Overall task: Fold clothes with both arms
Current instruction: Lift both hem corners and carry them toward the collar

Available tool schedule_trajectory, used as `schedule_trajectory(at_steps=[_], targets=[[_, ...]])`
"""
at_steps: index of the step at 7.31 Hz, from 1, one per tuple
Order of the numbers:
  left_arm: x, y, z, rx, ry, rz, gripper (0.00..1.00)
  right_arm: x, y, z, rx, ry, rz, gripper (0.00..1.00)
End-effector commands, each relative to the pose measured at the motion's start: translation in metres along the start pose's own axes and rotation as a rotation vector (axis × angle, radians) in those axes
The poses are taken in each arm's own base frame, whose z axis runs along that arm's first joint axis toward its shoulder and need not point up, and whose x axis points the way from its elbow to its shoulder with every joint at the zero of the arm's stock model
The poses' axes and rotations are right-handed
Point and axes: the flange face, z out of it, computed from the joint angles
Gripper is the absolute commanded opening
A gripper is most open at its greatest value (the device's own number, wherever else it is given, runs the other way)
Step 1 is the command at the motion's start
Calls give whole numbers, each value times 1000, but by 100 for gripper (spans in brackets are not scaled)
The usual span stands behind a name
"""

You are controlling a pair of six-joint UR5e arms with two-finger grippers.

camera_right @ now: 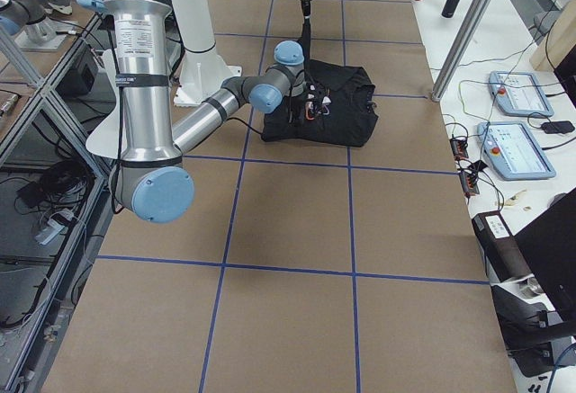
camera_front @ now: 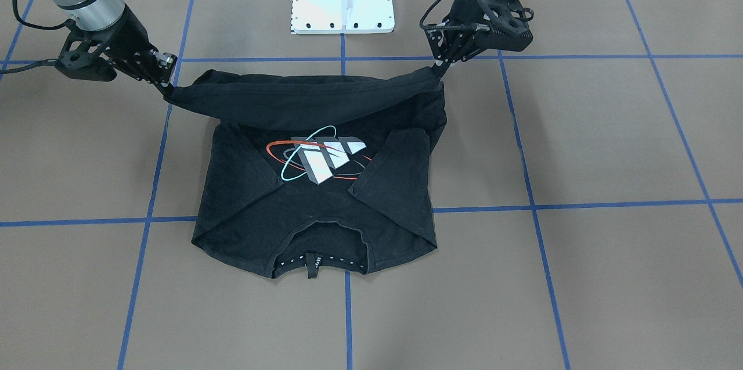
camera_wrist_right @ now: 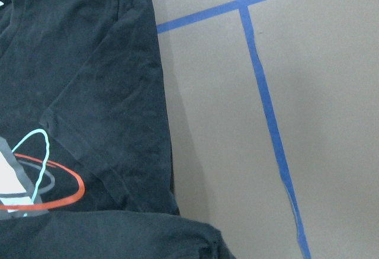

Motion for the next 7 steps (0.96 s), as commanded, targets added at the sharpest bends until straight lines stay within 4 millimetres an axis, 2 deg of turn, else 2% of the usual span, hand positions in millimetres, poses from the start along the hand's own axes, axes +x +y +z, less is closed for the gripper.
schedule_trajectory(at_steps=[1,3,4,5,6,7], targets=[[5,-31,9,64,-25,-23,0,5,-28,4,34,16,38,0],[15,-50,26,89,-50,-34,0,-21,-52,22,55,18,42,0],[16,-66,37,118,-73,-41,0,-28,-66,35,66,33,52,0],[17,-80,59,145,-82,-39,0,-34,-77,47,77,49,60,0],[10,-96,83,169,-91,-41,0,-38,-88,59,85,68,68,0],[-2,-115,98,196,-84,-44,0,-40,-100,65,91,78,79,0]])
